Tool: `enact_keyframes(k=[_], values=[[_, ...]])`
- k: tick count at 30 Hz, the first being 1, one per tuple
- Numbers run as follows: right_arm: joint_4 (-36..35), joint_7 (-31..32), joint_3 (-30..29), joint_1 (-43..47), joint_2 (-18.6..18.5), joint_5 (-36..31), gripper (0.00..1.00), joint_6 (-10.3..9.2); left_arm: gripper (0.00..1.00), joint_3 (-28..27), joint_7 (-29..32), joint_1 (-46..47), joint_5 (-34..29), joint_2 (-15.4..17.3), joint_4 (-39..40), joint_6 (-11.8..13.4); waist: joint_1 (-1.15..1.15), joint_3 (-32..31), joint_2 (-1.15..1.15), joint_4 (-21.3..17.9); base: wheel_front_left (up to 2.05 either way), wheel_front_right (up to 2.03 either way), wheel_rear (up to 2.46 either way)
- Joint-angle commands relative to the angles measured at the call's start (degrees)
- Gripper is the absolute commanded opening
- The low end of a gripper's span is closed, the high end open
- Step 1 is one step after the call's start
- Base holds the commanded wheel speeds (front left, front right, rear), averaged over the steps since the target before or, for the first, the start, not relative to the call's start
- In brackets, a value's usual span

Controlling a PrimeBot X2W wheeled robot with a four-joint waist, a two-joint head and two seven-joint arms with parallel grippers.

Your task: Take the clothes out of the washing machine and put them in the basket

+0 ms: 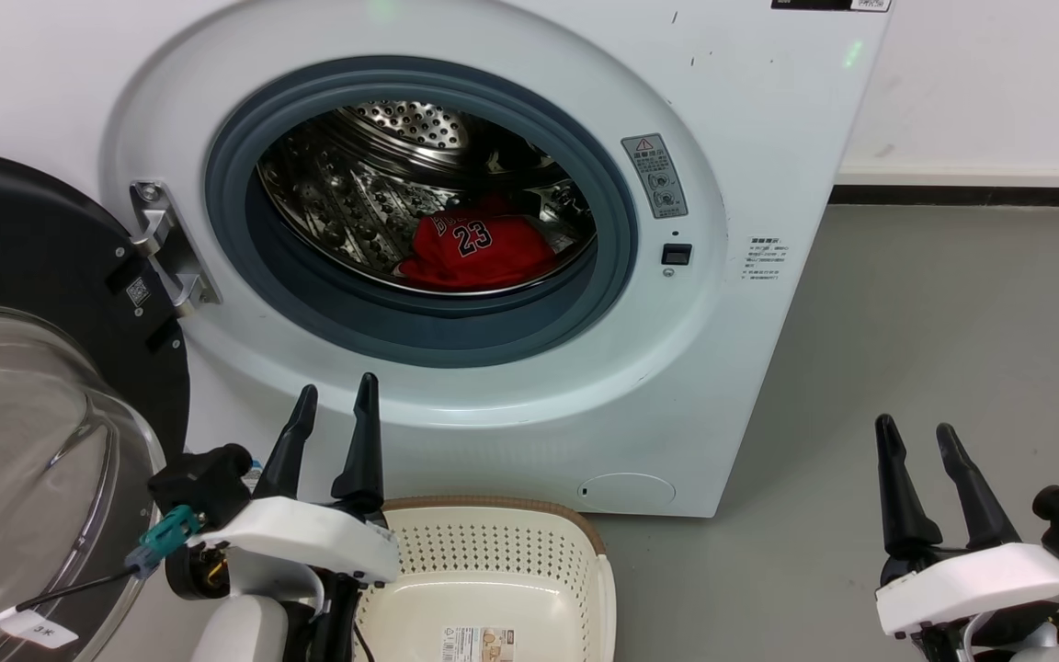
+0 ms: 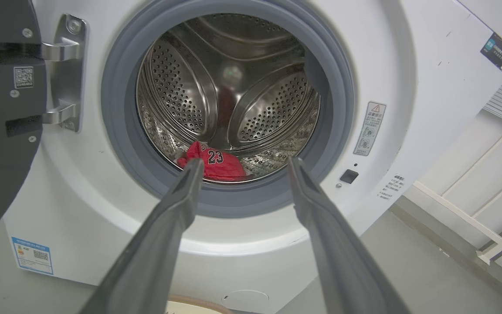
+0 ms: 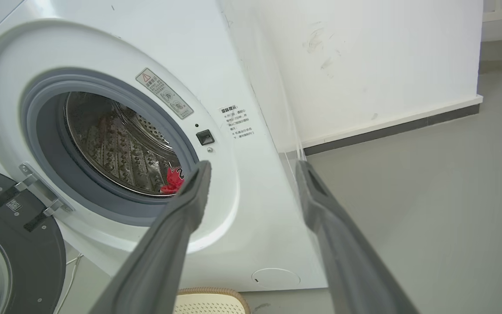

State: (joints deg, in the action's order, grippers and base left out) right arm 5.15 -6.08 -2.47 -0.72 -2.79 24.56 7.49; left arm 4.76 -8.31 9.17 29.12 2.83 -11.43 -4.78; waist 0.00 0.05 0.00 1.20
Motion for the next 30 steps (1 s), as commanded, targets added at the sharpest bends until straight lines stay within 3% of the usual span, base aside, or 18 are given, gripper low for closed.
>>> enact_keyframes(k=[1, 12, 30], values=[[-1.0, -0.2, -0.2, 0.2, -0.2, -2.5, 1.0, 0.0, 1.0, 0.3, -0.7, 1.4, -2.1, 0.3, 0.1, 0.3, 0.0, 0.0, 0.0, 0.0, 0.0, 0.0, 0.0], [-1.8, -0.2, -0.1, 1.2, -0.2, -11.1, 1.0, 0.0, 1.0, 1.7, -2.5, 1.8, -10.0, 0.8, -1.6, 1.3, 0.0, -0.2, 0.0, 0.6, 0.0, 0.0, 0.0], [-3.2, 0.7, 0.4, 2.1, -0.2, -18.9, 1.0, -0.01, 1.0, 2.5, -4.6, 1.9, -18.3, 1.4, -3.1, 2.7, 0.0, -0.2, 0.0, 1.1, 0.0, 0.0, 0.0]])
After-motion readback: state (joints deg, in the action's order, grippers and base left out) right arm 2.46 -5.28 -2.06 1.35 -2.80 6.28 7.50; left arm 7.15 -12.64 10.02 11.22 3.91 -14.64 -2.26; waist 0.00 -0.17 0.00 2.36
